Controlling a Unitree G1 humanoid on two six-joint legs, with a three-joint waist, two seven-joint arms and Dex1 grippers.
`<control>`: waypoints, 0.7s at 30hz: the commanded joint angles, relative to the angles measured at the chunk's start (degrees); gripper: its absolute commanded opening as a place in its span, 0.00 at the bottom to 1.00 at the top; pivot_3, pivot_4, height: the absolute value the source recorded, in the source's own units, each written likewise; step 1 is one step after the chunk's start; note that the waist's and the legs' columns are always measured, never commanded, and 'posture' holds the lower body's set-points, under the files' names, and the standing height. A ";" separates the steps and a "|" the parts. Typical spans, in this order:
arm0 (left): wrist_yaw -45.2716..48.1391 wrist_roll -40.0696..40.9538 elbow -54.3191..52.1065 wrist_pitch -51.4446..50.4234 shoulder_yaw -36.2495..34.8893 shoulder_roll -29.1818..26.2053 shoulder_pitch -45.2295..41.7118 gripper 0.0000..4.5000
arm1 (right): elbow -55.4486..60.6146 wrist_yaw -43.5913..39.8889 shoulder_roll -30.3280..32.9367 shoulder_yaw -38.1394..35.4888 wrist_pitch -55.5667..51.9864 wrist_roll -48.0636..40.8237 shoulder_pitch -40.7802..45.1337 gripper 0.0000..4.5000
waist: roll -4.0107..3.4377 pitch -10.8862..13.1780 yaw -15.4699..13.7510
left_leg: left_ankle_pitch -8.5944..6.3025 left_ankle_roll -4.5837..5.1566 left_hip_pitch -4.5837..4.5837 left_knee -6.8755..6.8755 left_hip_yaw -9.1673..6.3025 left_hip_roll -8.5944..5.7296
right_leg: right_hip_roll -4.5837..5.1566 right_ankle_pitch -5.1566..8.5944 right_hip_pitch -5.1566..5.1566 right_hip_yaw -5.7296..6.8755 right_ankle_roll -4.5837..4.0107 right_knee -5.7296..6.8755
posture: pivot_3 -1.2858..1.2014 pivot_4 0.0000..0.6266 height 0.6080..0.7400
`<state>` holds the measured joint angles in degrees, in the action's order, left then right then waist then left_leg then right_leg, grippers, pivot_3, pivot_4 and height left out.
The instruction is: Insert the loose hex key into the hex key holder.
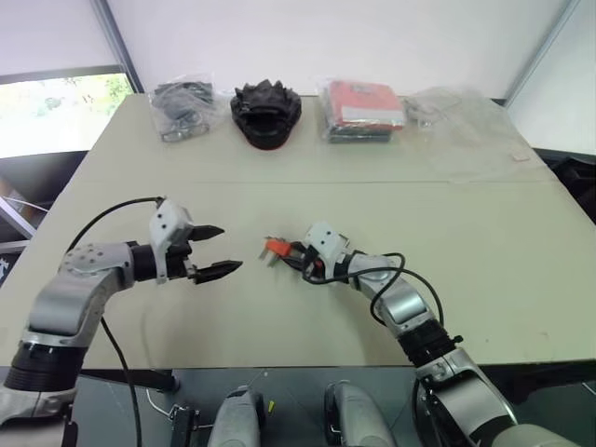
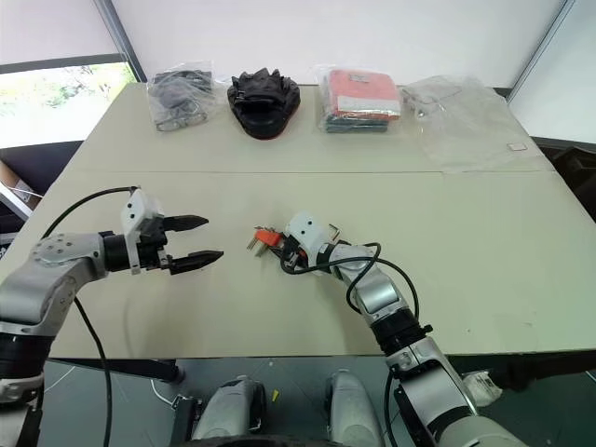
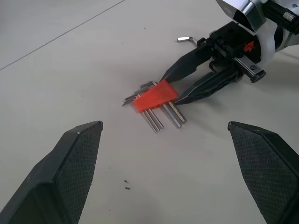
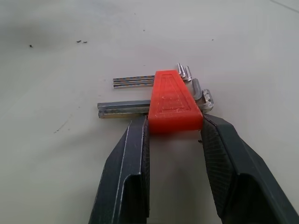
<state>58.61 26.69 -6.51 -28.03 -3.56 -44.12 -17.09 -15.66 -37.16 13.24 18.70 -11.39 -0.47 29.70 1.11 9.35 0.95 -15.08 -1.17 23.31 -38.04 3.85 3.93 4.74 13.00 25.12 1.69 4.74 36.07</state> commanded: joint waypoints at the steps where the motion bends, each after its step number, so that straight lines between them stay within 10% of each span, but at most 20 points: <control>1: 1.24 -0.02 2.50 1.56 -0.57 0.28 -2.84 1.00 | 3.81 0.81 5.55 0.62 8.84 6.59 2.25 0.22 | -0.07 0.05 -0.43 | 0.01 -0.02 0.01 -0.01 0.00 -0.01 | 0.00 0.00 0.01 0.00 -0.01 0.00 | 0.52 0.24 1.00; 11: 6.08 2.19 23.26 -2.31 0.19 6.99 -21.23 1.00 | 4.94 18.44 22.77 -0.96 46.36 28.33 10.23 0.22 | 0.04 0.20 -0.15 | 0.06 -0.09 0.14 -0.04 0.01 -0.05 | -0.01 -0.08 0.17 -0.01 0.22 0.02 | 0.52 0.24 1.00; 21: 15.38 0.11 41.47 1.63 3.14 18.28 -37.96 1.00 | 3.50 19.53 26.16 -2.36 54.43 29.90 10.41 0.22 | 0.10 0.23 0.02 | 0.07 -0.10 0.15 -0.06 0.05 -0.07 | -0.01 -0.10 0.09 -0.04 0.30 -0.08 | 0.52 0.24 1.00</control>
<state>71.95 26.78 34.54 -27.98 -0.35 -25.62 -52.73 -12.66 -18.19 39.01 18.06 42.38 30.11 39.70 1.21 9.58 0.97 -15.01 -1.26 23.46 -38.10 3.90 3.87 4.72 12.90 25.21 1.65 5.04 36.00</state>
